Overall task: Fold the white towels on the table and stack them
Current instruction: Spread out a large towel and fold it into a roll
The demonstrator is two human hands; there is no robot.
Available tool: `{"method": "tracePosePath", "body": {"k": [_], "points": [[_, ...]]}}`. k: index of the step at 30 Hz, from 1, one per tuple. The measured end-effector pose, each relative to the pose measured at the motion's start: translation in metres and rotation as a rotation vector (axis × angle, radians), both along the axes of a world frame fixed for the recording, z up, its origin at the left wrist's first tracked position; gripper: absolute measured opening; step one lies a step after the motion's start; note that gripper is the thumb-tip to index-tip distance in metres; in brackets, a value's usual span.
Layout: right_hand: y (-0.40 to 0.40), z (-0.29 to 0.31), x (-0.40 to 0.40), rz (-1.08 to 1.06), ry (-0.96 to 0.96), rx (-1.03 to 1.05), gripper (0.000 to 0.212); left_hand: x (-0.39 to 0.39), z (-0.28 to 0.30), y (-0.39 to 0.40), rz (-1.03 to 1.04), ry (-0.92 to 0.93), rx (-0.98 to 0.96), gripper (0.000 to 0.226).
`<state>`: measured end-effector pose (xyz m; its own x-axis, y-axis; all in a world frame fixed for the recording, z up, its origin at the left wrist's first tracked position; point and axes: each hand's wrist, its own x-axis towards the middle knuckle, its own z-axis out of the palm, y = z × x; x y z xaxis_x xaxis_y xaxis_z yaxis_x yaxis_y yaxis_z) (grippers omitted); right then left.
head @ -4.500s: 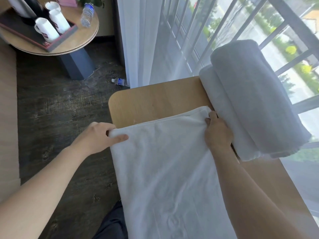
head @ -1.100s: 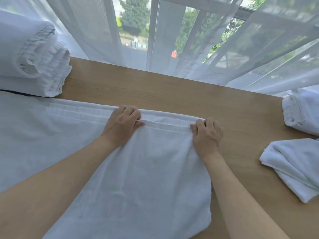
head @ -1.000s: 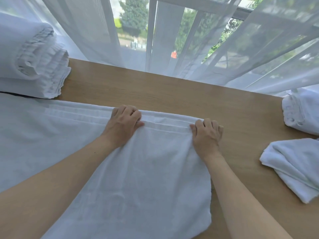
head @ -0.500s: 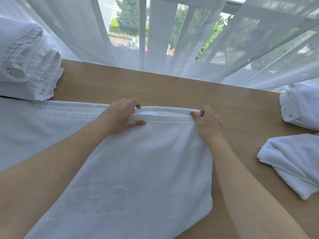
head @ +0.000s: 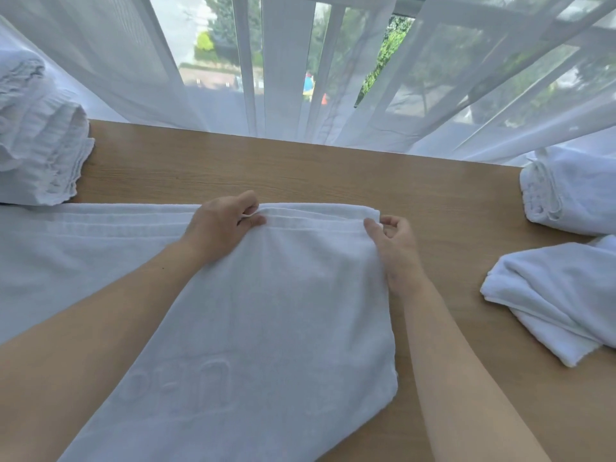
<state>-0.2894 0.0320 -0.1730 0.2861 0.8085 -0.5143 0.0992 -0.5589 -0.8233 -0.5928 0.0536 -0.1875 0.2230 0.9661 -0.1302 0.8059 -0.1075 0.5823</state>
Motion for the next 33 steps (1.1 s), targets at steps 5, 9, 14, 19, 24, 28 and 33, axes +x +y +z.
{"method": "tracePosePath", "body": {"k": [5, 9, 14, 19, 24, 28, 33], "points": [[-0.043, 0.006, 0.016, 0.034, 0.132, -0.072, 0.042, 0.016, 0.004, 0.003, 0.034, -0.004, -0.092, 0.021], [-0.065, 0.004, 0.013, 0.044, 0.13, -0.066, 0.027, 0.069, 0.007, 0.006, -0.08, -0.005, -0.076, 0.044], [-0.09, 0.014, 0.026, 0.109, 0.202, -0.099, 0.025, 0.151, 0.014, 0.013, -0.241, -0.001, -0.235, 0.066], [-0.13, 0.017, 0.033, 0.278, 0.186, -0.119, 0.026, 0.175, 0.013, 0.022, -0.322, -0.115, -0.284, 0.042], [-0.149, 0.025, 0.042, 0.26, 0.326, -0.049, 0.027, 0.161, 0.014, 0.027, -0.119, -0.381, -0.239, 0.023], [-0.166, 0.026, 0.056, 0.476, 0.255, -0.252, 0.029, 0.164, 0.01, 0.025, -0.056, -0.404, -0.181, 0.014], [-0.181, 0.033, 0.075, 0.538, 0.262, -0.288, 0.024, 0.172, 0.002, 0.02, -0.093, -0.326, -0.117, 0.02]]}}
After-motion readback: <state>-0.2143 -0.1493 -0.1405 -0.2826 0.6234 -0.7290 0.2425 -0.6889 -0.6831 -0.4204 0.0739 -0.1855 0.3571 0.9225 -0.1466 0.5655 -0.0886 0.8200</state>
